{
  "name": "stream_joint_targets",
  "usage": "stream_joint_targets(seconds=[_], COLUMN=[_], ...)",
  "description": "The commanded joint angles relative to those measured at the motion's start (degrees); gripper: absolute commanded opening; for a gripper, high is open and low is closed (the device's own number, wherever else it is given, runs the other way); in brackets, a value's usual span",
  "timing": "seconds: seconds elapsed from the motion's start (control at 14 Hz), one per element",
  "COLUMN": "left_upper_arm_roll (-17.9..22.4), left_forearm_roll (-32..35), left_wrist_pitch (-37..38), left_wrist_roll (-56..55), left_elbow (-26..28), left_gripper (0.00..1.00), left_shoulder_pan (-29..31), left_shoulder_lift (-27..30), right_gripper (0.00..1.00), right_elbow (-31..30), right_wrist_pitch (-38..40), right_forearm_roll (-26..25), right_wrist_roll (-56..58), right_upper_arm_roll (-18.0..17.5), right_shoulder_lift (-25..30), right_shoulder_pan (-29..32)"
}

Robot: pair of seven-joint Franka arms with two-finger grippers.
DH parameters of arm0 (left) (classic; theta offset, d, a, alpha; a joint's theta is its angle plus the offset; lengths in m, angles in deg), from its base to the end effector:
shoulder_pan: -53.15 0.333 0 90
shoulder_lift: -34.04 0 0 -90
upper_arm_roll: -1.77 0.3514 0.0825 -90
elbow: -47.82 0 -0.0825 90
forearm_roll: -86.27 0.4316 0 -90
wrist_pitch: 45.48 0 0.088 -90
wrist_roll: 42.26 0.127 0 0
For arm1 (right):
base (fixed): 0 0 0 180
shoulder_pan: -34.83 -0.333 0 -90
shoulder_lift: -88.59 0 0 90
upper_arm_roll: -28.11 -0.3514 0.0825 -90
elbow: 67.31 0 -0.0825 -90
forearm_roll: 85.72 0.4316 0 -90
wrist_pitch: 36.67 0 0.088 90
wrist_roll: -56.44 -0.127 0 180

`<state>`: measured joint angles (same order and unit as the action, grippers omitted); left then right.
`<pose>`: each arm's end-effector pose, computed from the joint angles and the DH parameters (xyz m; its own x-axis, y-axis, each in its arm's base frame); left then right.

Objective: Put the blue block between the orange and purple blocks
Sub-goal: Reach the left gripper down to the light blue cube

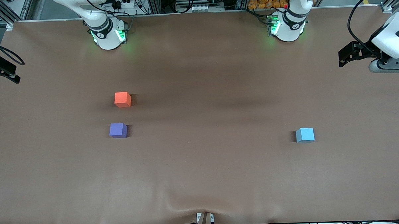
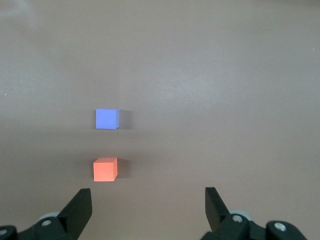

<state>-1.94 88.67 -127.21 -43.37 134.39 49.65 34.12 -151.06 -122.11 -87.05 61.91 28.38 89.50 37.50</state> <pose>0.5810 -0.0677 0.6595 0.9916 -0.0999 -0.0820 -0.1037 -0.9937 -0.0435 0.5876 -0.0333 0.6985 0.9982 0.0423 0.0430 0.0412 -0.9988 0.0272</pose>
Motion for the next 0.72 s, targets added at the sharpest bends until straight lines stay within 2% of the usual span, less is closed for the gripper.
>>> stream_joint_targets(seconds=[0.0, 0.29, 0.64], left_upper_arm_roll=[0.46, 0.55, 0.55], left_forearm_roll=[-0.91, -0.64, -0.64], left_wrist_pitch=[1.57, 1.48, 1.39], left_wrist_roll=[1.10, 0.67, 0.67], left_elbow=[-1.49, -1.67, -3.77], left_gripper=[1.00, 1.00, 1.00], left_shoulder_pan=[-0.37, -0.89, -1.77], left_shoulder_lift=[-0.61, -1.48, -7.98], right_gripper=[1.00, 1.00, 1.00], right_elbow=[0.95, 0.86, 0.86], right_wrist_pitch=[0.62, 0.63, 0.54], right_forearm_roll=[-0.07, 0.01, 0.01], right_wrist_roll=[0.50, 0.33, 0.42], right_upper_arm_roll=[-0.79, -0.79, -0.79], right_shoulder_lift=[-0.48, -0.48, -0.48], right_shoulder_pan=[0.84, 0.76, 0.93])
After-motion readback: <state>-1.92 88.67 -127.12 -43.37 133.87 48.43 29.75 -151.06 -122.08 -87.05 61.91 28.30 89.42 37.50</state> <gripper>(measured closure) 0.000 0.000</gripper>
